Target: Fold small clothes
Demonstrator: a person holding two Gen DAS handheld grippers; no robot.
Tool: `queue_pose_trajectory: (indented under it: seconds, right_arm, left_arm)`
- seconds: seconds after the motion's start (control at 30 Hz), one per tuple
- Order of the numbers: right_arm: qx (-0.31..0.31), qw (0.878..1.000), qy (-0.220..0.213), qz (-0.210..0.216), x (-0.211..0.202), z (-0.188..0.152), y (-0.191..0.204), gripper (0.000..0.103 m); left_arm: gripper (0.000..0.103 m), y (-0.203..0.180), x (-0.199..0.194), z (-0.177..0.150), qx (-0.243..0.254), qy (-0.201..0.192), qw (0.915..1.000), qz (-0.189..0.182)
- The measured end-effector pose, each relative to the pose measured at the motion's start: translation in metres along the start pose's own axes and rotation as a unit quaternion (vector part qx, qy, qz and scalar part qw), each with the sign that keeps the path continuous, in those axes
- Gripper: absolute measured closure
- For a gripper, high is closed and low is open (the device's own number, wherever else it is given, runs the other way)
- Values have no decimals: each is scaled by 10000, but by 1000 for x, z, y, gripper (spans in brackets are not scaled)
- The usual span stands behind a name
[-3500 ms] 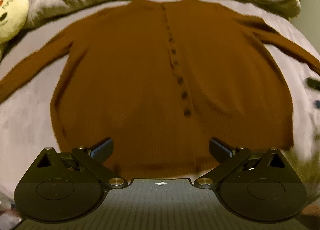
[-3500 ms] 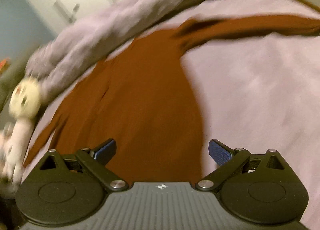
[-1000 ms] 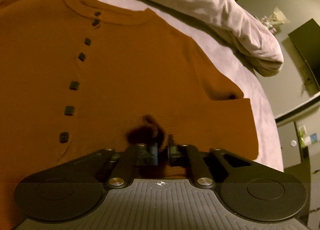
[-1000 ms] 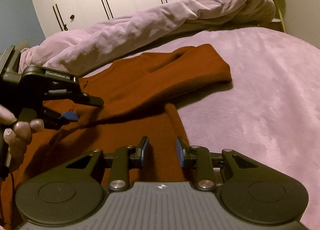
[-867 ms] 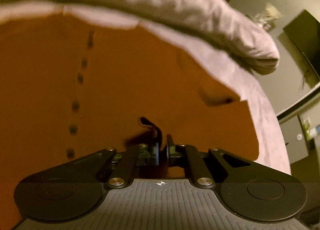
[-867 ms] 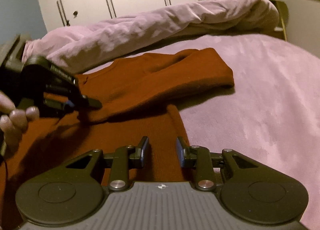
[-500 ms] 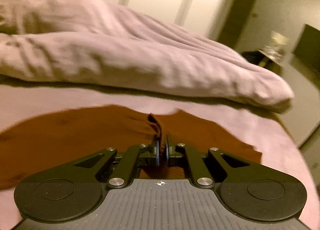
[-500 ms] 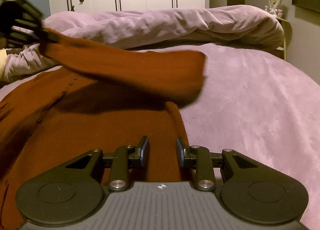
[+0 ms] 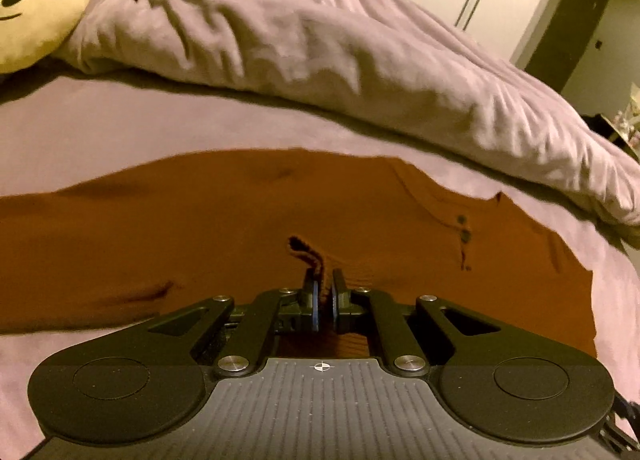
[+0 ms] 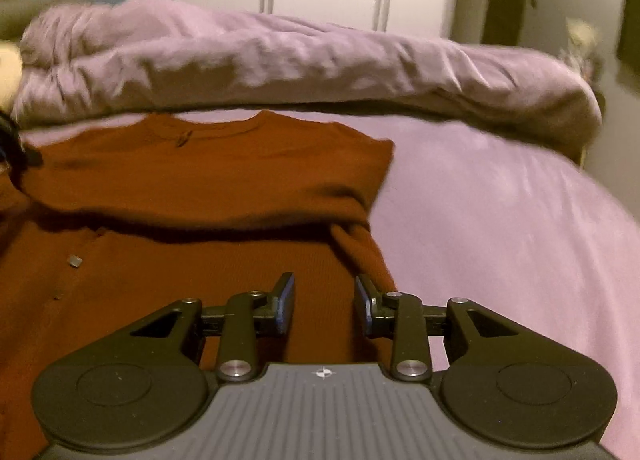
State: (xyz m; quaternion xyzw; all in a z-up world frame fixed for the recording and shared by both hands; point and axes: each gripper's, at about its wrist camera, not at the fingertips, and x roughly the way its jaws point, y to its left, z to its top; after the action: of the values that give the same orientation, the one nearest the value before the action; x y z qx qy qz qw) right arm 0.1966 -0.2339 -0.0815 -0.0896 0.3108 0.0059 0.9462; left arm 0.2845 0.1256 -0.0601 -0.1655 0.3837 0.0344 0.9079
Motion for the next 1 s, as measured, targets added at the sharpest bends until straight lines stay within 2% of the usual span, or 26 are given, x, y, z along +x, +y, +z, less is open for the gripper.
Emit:
queue_pose_trajectory:
  seconds: [0.17, 0.23, 0.4, 0.53, 0.6, 0.63, 0.8, 0.9, 0.97, 1.0]
  right_arm:
    - [-545, 9972, -48, -518, 38, 15, 11, 62]
    - [-639, 9957, -46, -669, 49, 23, 12, 62]
    - [-981, 9927, 81, -702, 70, 31, 13, 62]
    - [-669, 9931, -53, -957, 68, 37, 1, 56]
    - [-641, 9915, -2, -1134, 70, 33, 1, 46]
    - [-694, 9904, 55, -1197, 74, 30, 3, 45]
    - [-814, 9896, 112, -1180, 78, 29, 5, 44]
    - [-815, 9895, -63, -1191, 73, 28, 3, 44]
    - [-823, 9892, 0, -1210, 76, 26, 3, 44]
    - [-844, 9891, 86, -1204, 80, 25, 4, 44]
  left_arm:
    - [95, 3, 2, 8, -17, -111, 9999, 49]
    - [95, 4, 2, 9, -31, -93, 9999, 80]
    - [95, 8, 12, 10, -73, -44, 9997, 224]
    - [95, 10, 14, 8, -18, -105, 9996, 265]
    - [95, 11, 18, 8, -36, -68, 9996, 267]
    - [95, 12, 19, 8, -56, -55, 9996, 269]
    - [95, 16, 29, 2, 23, 28, 9996, 296]
    - [95, 16, 26, -1, 167, -136, 9995, 252]
    - [95, 16, 32, -2, 301, -94, 9986, 432]
    - [95, 17, 39, -3, 348, 54, 9976, 603]
